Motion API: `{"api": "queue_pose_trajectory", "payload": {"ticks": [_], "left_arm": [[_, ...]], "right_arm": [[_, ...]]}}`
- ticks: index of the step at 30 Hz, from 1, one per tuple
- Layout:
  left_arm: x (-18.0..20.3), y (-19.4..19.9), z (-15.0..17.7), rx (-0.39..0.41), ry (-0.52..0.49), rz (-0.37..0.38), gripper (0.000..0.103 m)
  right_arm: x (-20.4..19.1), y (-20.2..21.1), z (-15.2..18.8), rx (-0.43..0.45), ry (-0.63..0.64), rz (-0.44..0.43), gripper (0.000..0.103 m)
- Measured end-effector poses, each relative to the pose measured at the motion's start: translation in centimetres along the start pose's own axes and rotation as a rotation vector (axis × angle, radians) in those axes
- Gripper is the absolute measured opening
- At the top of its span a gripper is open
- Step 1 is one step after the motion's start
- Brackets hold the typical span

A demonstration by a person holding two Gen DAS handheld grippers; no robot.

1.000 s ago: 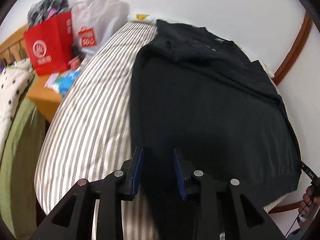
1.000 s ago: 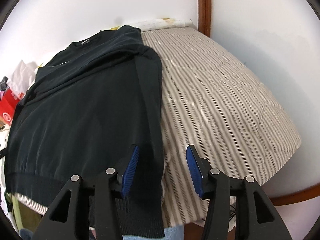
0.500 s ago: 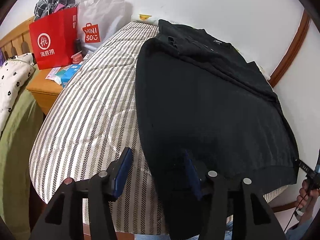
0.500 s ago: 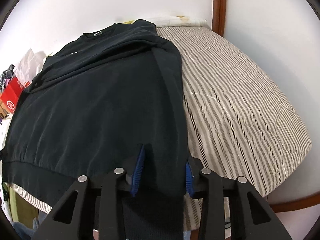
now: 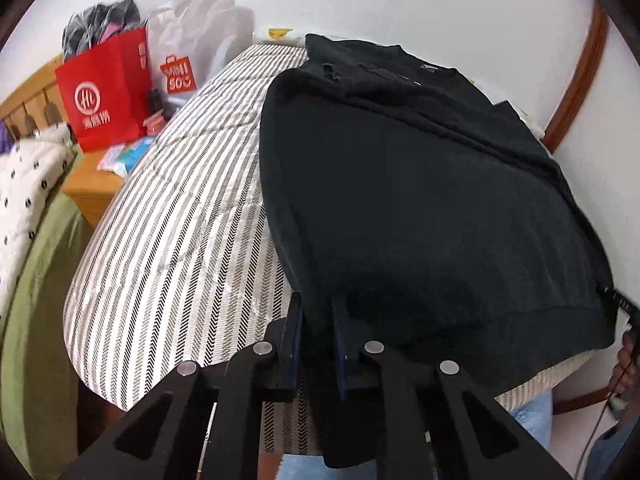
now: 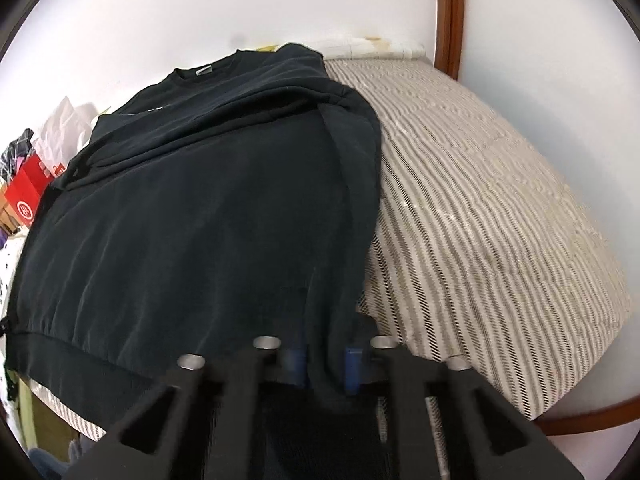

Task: Fold small clothes

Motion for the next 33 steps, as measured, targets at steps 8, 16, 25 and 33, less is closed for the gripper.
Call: {"api": "queue_pose_trajectory", "payload": {"ticks": [8,16,25,33], "left_arm": [[-0.7,2.9,-0.4,0.052,0.068,0.109,0.009],[-0.1,6.0,0.0,0.091,0.036,0.177,0.009],[0.6,6.1,-3.2,0.156,0.021,0.177,0.009],[1.2,5.4,-8.8,0.202,0.016,0.175,0.009]], "right_arm": [[2.5,3.6,-0.7,0.062,-0.122,-0.104,0.007],[2.7,8.1,-0.3,0.123,-0.104,-0.102,0.007],[1.4,8.9,-2.5,0.182,-0.096,-0.099,0.007],[1.2,9.4,-9.1,0.295,-0.111,-0.128,0.007]]}}
Point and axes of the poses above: each gripper's, at about its wrist camera, not at the fingertips, and y roughly against the way its jaws point, x to its right, z to its underside, the point moved 5 cm from there along -y, roughly the way its jaws point, and after that the axes turned 1 degree about x, right-handed, at the moved point
